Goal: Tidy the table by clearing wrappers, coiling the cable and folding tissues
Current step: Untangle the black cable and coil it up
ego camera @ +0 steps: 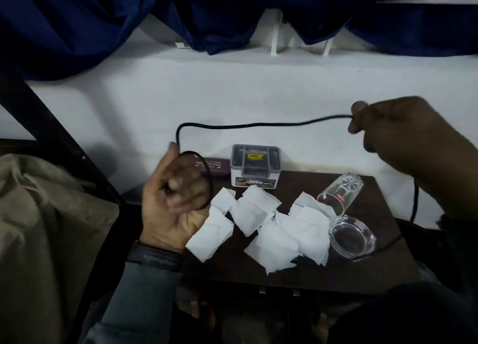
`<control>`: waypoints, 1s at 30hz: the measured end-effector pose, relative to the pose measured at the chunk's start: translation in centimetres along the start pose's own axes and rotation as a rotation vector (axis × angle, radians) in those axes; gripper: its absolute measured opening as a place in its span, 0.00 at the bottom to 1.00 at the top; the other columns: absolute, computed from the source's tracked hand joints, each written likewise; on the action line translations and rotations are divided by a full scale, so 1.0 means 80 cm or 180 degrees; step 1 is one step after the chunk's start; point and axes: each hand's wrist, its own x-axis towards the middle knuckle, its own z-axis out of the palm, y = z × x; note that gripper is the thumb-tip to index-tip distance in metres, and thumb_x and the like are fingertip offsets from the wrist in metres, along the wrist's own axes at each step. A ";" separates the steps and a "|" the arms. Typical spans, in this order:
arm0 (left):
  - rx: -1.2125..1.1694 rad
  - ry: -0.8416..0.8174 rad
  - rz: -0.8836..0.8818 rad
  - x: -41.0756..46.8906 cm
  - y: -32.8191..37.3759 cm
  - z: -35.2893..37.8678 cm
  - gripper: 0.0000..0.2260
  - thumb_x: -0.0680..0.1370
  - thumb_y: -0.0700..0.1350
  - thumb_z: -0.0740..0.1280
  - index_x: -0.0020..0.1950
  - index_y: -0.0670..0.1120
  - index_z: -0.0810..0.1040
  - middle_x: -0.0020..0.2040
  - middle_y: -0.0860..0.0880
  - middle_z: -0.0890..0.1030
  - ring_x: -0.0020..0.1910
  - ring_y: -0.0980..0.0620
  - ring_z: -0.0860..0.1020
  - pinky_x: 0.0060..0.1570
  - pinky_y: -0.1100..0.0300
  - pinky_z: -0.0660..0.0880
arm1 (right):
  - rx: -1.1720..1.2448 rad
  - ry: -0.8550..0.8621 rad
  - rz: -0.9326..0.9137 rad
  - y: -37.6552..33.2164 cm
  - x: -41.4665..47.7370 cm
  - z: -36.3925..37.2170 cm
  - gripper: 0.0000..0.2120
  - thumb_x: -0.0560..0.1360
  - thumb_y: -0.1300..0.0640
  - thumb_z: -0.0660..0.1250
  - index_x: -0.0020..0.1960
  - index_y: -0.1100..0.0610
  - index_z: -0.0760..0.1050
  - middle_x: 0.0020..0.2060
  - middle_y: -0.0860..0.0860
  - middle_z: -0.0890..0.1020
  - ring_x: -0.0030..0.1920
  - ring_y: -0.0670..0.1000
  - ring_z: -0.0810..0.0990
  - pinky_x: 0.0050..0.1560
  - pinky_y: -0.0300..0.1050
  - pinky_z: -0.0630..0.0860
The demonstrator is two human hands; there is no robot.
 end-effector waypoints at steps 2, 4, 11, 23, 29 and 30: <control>-0.0422 -0.0180 0.0272 0.001 0.002 -0.002 0.25 0.87 0.53 0.51 0.50 0.35 0.80 0.49 0.38 0.85 0.41 0.47 0.83 0.42 0.59 0.80 | -0.0286 -0.0311 0.0016 0.002 -0.006 0.005 0.20 0.81 0.41 0.63 0.37 0.49 0.83 0.28 0.47 0.80 0.35 0.51 0.77 0.42 0.47 0.70; -0.0557 0.0102 0.0698 0.000 0.004 -0.010 0.31 0.88 0.53 0.47 0.60 0.31 0.80 0.63 0.34 0.82 0.59 0.39 0.83 0.64 0.47 0.77 | -0.0607 -0.0623 0.0121 0.004 -0.011 0.013 0.21 0.82 0.44 0.62 0.37 0.51 0.83 0.32 0.48 0.80 0.40 0.53 0.79 0.46 0.48 0.72; -0.0533 0.0318 0.1050 0.005 0.006 -0.003 0.19 0.88 0.44 0.54 0.63 0.32 0.78 0.52 0.40 0.87 0.46 0.41 0.87 0.72 0.37 0.68 | -0.1632 -0.1423 0.0145 0.025 -0.029 0.053 0.16 0.79 0.46 0.63 0.40 0.54 0.81 0.33 0.51 0.85 0.38 0.52 0.85 0.49 0.51 0.82; 0.2088 0.1243 0.0037 0.012 -0.064 0.111 0.23 0.80 0.55 0.60 0.25 0.48 0.70 0.14 0.51 0.63 0.08 0.57 0.59 0.15 0.75 0.54 | 0.1634 -0.2960 -0.0465 -0.019 -0.143 0.023 0.28 0.73 0.24 0.57 0.60 0.41 0.78 0.52 0.48 0.87 0.53 0.51 0.87 0.57 0.46 0.81; 0.3758 0.1405 0.0870 0.017 -0.094 0.114 0.29 0.85 0.54 0.59 0.24 0.47 0.68 0.18 0.47 0.66 0.15 0.49 0.61 0.21 0.66 0.57 | 0.1659 -0.1162 -0.0675 -0.057 -0.162 0.039 0.17 0.73 0.35 0.69 0.47 0.48 0.81 0.40 0.46 0.87 0.42 0.50 0.86 0.50 0.59 0.84; 0.3906 0.1452 0.0908 0.018 -0.096 0.116 0.29 0.85 0.54 0.58 0.25 0.46 0.68 0.18 0.45 0.67 0.14 0.49 0.62 0.19 0.67 0.58 | 0.1563 -0.0963 -0.0688 -0.059 -0.156 0.036 0.13 0.74 0.39 0.69 0.45 0.49 0.82 0.39 0.46 0.87 0.41 0.48 0.86 0.50 0.58 0.84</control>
